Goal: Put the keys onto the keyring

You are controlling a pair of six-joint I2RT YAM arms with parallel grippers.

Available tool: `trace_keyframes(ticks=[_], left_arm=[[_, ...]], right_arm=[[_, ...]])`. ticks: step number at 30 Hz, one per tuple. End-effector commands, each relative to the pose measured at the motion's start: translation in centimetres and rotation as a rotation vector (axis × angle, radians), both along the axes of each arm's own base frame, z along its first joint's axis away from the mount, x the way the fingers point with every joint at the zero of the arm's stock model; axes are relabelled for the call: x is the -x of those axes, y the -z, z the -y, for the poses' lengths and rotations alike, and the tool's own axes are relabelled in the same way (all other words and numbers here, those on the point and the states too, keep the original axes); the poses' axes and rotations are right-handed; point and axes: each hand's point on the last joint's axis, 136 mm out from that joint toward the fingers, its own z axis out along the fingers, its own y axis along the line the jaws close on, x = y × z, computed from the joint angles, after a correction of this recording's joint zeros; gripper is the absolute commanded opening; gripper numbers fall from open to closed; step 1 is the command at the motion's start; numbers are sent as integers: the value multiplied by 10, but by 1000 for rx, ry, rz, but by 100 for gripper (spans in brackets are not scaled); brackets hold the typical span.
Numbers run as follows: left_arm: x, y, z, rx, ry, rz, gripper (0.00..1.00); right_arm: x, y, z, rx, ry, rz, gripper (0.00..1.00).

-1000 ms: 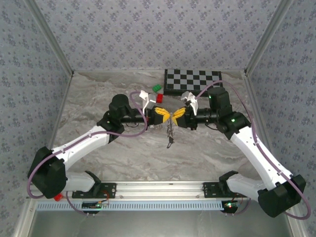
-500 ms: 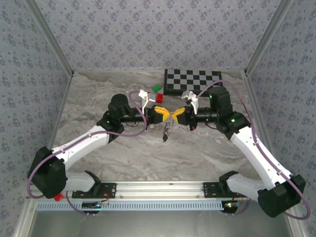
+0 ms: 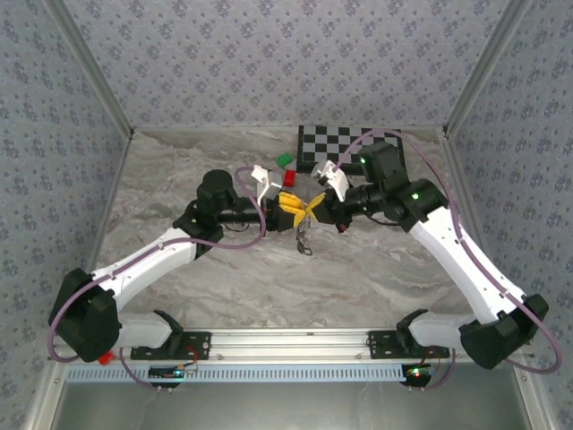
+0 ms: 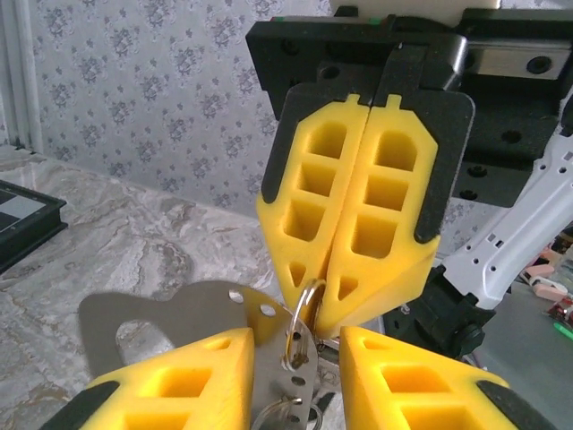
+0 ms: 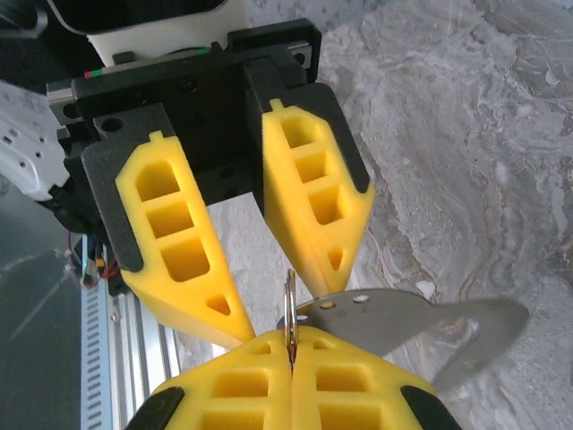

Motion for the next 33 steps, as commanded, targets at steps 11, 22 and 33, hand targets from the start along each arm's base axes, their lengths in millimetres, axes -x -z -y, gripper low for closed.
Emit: trace_keyframes(ticks=[11, 22, 33], left_arm=[[7, -14, -14, -12, 31, 113, 30], [12, -6, -3, -22, 101, 80, 30], [12, 3, 5, -47, 121, 60, 29]], right_arm=[[12, 11, 17, 287, -84, -58, 0], [15, 18, 9, 282, -126, -74, 0], [13, 17, 1, 272, -143, -76, 0]])
